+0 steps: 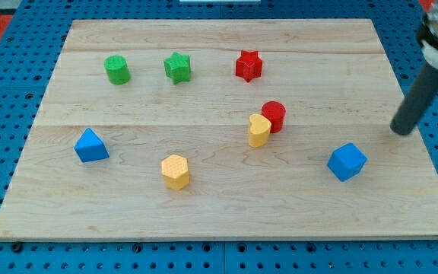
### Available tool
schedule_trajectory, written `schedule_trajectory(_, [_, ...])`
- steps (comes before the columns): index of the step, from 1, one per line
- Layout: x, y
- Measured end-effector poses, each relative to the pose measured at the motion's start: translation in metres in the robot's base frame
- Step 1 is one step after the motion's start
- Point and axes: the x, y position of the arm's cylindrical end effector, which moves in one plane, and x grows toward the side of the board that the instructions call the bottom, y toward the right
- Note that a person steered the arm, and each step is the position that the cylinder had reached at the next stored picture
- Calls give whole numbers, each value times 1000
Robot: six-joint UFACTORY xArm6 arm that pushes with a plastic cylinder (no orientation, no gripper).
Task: Move the cube close to the heart
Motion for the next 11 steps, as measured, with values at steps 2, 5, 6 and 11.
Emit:
schedule_trajectory(2, [15, -68])
schedule_trajectory(5, [33, -34])
schedule_trajectory(6, [49, -95])
schedule_trajectory(11, [80, -250])
